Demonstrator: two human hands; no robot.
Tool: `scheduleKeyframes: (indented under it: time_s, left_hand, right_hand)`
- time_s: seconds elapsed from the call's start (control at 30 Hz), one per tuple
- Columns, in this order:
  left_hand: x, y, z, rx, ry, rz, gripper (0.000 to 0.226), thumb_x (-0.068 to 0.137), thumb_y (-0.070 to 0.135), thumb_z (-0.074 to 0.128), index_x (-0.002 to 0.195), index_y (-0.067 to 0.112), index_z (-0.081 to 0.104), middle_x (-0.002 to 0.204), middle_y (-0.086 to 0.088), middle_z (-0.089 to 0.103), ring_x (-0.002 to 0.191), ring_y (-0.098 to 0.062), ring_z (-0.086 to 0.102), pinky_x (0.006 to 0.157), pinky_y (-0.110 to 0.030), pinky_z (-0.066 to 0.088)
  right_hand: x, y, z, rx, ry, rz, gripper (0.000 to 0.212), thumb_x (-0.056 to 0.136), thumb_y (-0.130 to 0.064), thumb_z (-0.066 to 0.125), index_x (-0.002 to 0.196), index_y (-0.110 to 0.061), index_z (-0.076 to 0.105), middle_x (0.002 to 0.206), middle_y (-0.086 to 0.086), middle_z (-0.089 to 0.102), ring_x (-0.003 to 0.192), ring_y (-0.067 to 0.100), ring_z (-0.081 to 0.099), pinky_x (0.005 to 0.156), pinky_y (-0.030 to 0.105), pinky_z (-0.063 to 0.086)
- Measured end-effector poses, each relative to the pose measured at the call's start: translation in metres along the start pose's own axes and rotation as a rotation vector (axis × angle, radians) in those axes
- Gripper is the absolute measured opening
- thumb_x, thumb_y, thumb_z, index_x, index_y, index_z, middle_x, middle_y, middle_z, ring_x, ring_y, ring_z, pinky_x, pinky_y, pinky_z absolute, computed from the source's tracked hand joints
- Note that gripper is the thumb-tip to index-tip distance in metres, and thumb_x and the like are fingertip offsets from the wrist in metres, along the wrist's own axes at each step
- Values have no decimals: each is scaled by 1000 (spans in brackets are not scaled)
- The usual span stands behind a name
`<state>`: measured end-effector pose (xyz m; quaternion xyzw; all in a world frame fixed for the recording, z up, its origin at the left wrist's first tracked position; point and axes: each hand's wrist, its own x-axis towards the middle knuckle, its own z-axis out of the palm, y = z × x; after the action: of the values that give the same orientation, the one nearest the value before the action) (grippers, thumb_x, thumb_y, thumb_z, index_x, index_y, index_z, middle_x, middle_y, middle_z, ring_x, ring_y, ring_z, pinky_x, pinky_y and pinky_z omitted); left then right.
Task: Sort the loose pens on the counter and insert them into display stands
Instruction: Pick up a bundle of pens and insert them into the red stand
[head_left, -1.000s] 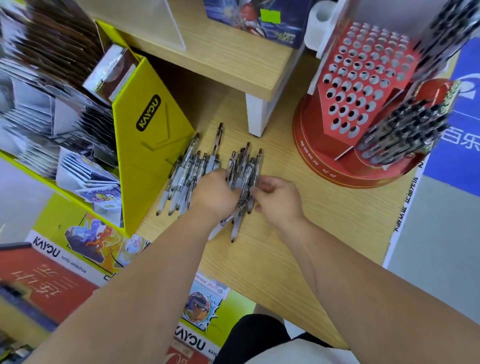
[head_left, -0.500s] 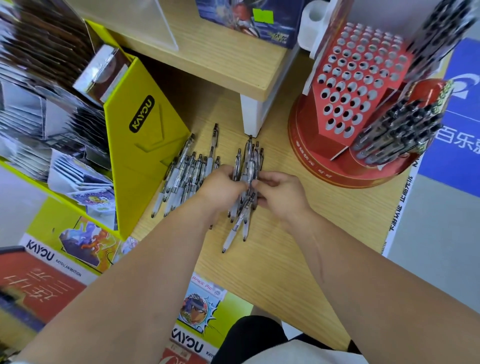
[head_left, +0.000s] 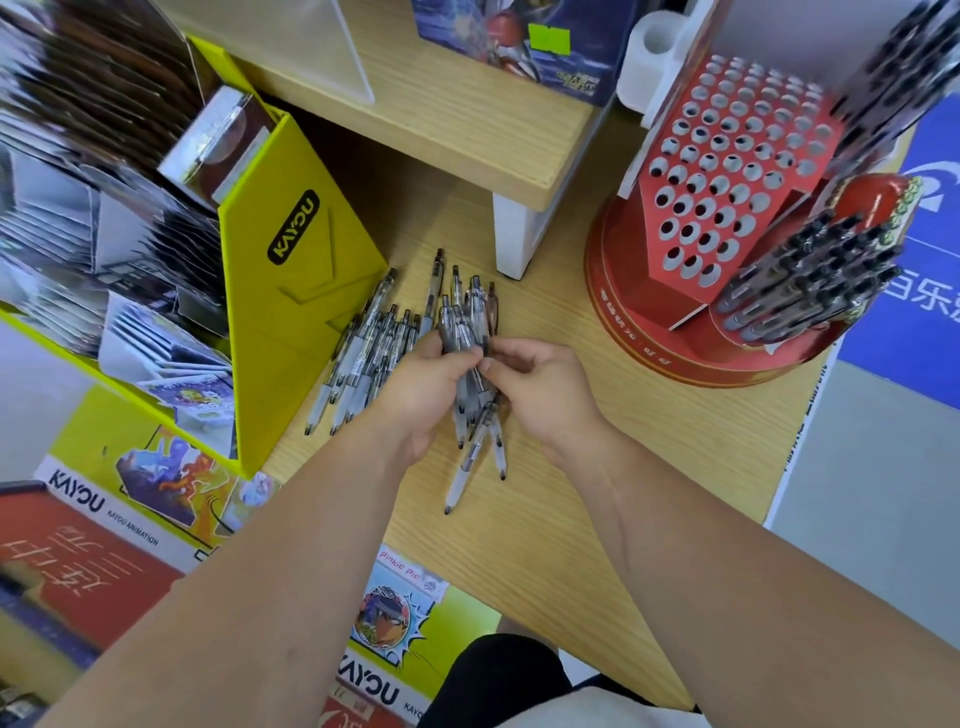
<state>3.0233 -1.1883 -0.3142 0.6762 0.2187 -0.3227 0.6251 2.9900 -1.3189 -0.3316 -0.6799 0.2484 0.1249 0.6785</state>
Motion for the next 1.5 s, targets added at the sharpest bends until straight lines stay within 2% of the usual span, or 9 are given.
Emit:
scheduleKeyframes:
  time_s: [0.33,0.47,0.63,0.73,0.93,1.07,1.17,1.3,1.5]
  left_hand:
    - [-6,2,-3,-295,164,3,29,94,10,69,121,6,59,112,-14,74,100,-27,74,87,-42,59]
    - [5,-3,-3,-332,237,2,102,56,39,92,142,10,46,139,-15,61,120,-30,64,100,-51,53]
    - [0,2,2,-292,245,-2,92,55,33,88,134,4,51,111,-18,73,97,-34,73,85,-55,60]
    - [2,4,4,-299,272,-9,105,48,38,88,139,6,47,115,-19,71,96,-34,73,81,-54,61]
    - [4,10,7,-307,317,3,38,81,11,79,114,6,59,86,-9,75,70,-23,76,61,-37,60]
    - [5,11,7,-408,263,31,40,80,9,82,113,9,59,99,-12,75,84,-26,76,72,-41,61]
    - [3,15,7,-429,279,65,31,86,2,76,89,22,53,79,2,75,68,-9,74,61,-29,59]
    - [-3,23,5,-423,342,111,29,84,-2,75,86,17,53,80,-7,70,75,-27,72,68,-39,60]
    - [-6,25,0,-380,350,192,25,84,0,78,93,16,61,92,-7,76,83,-22,75,71,-37,62]
  right_hand:
    - [2,-14,15,-244,-39,-174,24,93,-15,70,116,-20,75,103,-12,65,91,-8,60,80,2,44]
    - [2,-15,14,-209,-36,-165,21,93,-14,70,112,-17,76,101,-13,67,89,-5,64,81,12,49]
    - [1,-15,9,-95,-42,-70,22,96,-9,64,116,-9,74,105,-8,74,86,-14,66,74,3,47]
    - [3,-13,9,-89,-45,-39,24,97,-7,61,118,-10,73,103,-10,73,89,-12,66,77,4,47]
    - [4,-16,9,-152,-55,-108,31,95,-2,59,122,-14,71,119,-5,71,108,1,66,96,17,50]
    - [5,-24,8,-298,-100,-191,36,97,-1,54,127,-13,69,130,0,60,119,9,56,104,19,41]
    - [8,-28,8,-334,-116,-204,36,98,0,51,128,-11,68,129,0,57,117,7,54,102,11,39]
    - [8,-29,10,-351,-107,-232,35,98,1,52,128,-8,67,128,-1,56,113,4,52,93,-2,32]
    - [6,-33,10,-419,-206,-258,41,101,1,46,138,-9,60,139,0,47,127,9,47,110,14,33]
